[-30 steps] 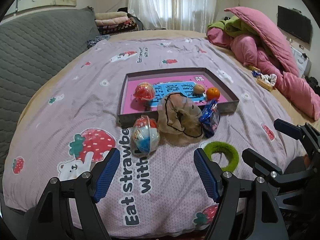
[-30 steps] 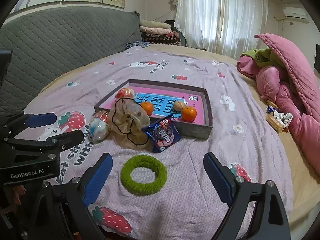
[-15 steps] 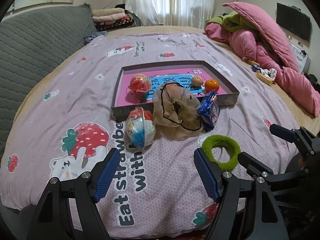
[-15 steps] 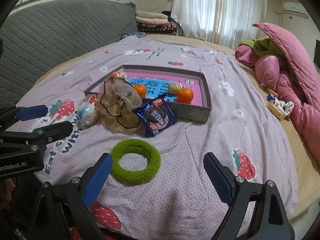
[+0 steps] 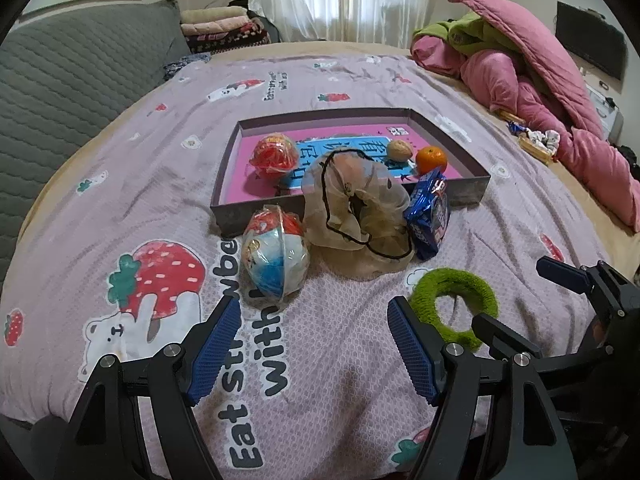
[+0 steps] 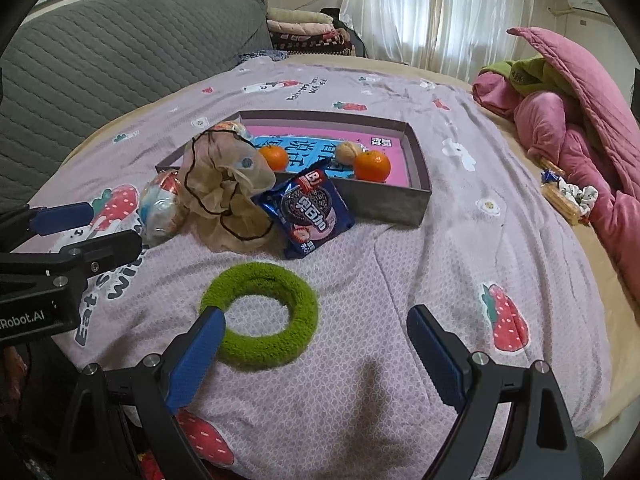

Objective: Organize objects

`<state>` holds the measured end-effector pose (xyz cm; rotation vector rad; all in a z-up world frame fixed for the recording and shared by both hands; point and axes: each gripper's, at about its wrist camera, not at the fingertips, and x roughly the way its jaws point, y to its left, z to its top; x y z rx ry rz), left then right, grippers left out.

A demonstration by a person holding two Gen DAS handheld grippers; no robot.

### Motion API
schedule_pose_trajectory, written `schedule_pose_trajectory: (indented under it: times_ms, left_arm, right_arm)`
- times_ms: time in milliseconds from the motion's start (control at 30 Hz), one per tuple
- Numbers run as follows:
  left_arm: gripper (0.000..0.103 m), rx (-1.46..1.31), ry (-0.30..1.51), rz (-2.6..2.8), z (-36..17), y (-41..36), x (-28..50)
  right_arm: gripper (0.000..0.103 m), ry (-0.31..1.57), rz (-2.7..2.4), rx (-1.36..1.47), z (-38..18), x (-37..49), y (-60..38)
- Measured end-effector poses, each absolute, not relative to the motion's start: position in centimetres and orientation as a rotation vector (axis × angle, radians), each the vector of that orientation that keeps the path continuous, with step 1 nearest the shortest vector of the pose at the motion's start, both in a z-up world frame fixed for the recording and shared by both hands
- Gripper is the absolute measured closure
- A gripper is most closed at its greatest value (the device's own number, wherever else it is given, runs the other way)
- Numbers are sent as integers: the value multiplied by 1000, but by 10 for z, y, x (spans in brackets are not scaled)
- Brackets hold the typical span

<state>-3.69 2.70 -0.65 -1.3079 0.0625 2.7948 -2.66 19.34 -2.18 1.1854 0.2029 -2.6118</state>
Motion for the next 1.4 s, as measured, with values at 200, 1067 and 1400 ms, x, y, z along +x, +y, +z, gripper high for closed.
schedule_pose_trajectory:
  times_ms: [200,1067,1400]
  left_arm:
    - [26,-1319,68,2792,-12,28,-48]
    - [26,-1259,165,2820,-21,41,-129]
    - [35,-1237,157,2808,-29,43,-145]
  right_arm:
    - [11,201,-2605,1208,-30,-36,195]
    - [11,196,-2553,1294,-56,-66,194]
    - [60,272,-2530,1215,-54,-59,179]
